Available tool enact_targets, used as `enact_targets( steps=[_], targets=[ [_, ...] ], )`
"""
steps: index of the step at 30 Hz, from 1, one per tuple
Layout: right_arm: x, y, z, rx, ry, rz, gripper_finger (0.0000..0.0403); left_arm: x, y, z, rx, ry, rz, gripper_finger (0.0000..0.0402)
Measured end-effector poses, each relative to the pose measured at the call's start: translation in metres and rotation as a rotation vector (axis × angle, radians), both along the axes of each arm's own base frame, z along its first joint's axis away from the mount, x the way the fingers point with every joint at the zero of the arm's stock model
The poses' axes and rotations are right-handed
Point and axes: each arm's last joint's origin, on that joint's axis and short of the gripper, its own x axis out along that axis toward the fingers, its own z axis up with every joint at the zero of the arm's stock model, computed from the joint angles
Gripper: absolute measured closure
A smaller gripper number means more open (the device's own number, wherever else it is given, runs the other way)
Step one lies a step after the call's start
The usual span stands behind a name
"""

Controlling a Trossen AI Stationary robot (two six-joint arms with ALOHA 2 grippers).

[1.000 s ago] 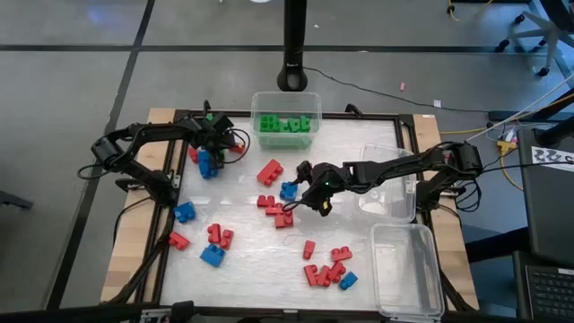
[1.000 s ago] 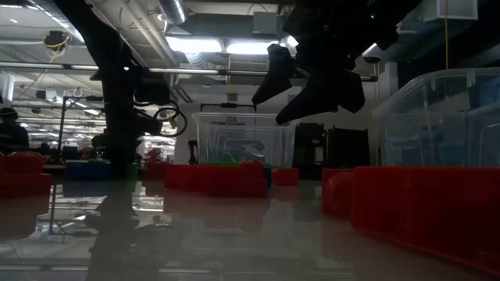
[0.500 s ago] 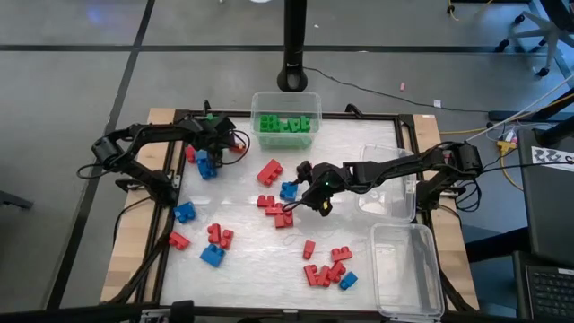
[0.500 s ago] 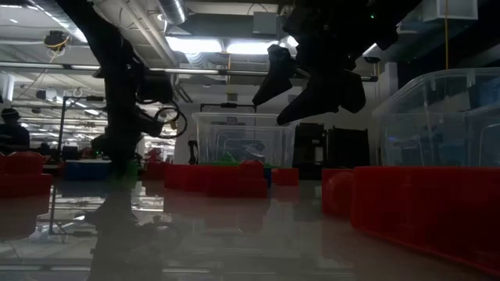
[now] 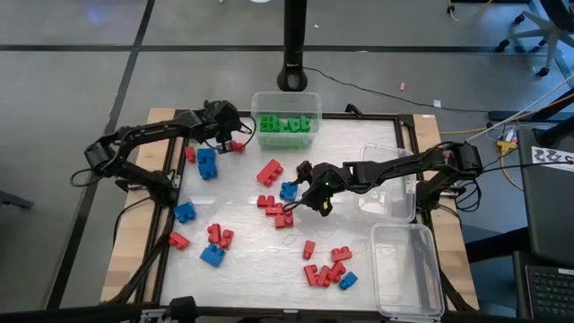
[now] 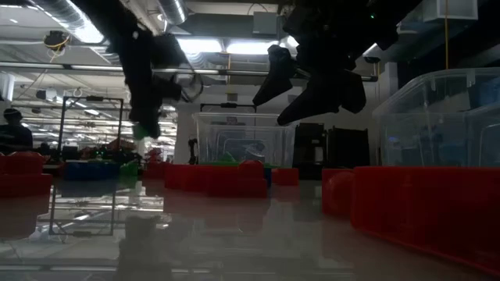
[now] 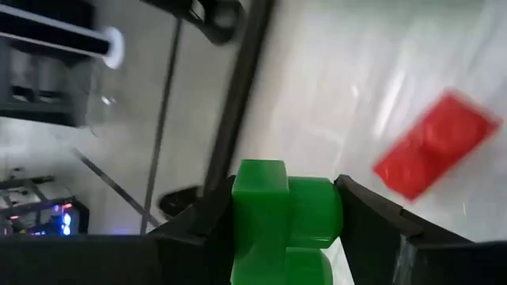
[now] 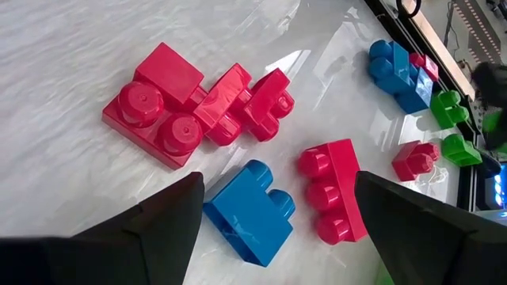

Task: Sort blocks
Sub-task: Put the green game piece into the top transparent bin

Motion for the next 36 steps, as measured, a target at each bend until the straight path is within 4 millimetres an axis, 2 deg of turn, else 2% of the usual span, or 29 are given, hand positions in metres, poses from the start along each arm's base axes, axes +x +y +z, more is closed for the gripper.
enact_targets(
  steps=[5,10,14,17,21,28,32,36],
  targets=[
    [0.0,0.0,0.0,0.0,0.0,0.0,0.0079,0.002,-0.011,0.04,0.125,-0.195,-0.015,0.0229],
    [0.0,0.0,0.0,0.0,-0.001,0.0,0.0079,0.0,-0.021,0.078,0.251,-0.477,-0.043,0.0231],
    [0.0,0.0,0.0,0.0,-0.003,0.0,0.0079,0.004,-0.025,0.1,0.218,-0.792,-0.125,0.0233],
    [0.0,0.0,0.0,0.0,-0.004,0.0,0.0079,0.012,-0.022,0.107,0.181,-0.972,-0.196,0.023],
    [0.0,0.0,0.0,0.0,-0.006,0.0,0.0079,0.032,-0.013,0.1,0.122,-1.092,-0.27,0.0228],
    [0.0,0.0,0.0,0.0,-0.004,0.0,0.0079,0.064,0.008,0.063,0.066,-1.087,-0.25,0.0227],
    [0.0,0.0,0.0,0.0,-0.003,0.0,0.0079,0.071,0.015,0.054,0.032,-1.087,-0.219,0.0222],
    [0.0,0.0,0.0,0.0,-0.003,0.0,0.0079,0.073,0.016,0.05,0.0,-1.06,-0.199,0.0193]
  ],
)
